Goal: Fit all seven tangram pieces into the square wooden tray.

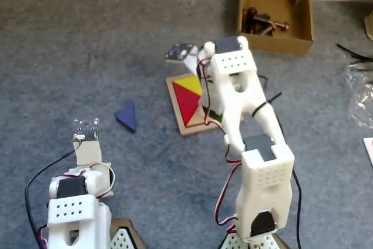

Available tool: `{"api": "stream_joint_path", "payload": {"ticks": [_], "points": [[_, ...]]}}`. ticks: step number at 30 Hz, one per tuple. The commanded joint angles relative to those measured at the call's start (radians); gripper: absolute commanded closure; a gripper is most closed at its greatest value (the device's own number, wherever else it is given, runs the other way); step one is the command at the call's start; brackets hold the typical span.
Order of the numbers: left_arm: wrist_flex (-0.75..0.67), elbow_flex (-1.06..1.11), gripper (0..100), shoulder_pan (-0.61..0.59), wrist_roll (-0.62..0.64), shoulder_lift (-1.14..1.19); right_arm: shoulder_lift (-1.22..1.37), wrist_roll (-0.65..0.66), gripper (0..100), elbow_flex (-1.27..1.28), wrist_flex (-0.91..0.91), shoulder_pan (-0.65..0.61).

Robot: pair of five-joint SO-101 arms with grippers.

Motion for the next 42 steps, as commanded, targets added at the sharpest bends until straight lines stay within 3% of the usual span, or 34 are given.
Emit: {"api": "stream_joint_path", "payload": {"ticks": [1,18,42], "points": [[0.011,-0.001,100,-0.022,0.009,-0.004,-0.084,0.011,99.3,0.042,-0.068,0.012],[0.011,-0.001,100,-0.022,0.009,-0.004,-0.077,0.008,99.3,0.168,-0.315,0.013],[0.011,-0.001,100,-0.022,0.009,-0.004,-0.074,0.009,99.3,0.166,-0.412,0.015]]}}
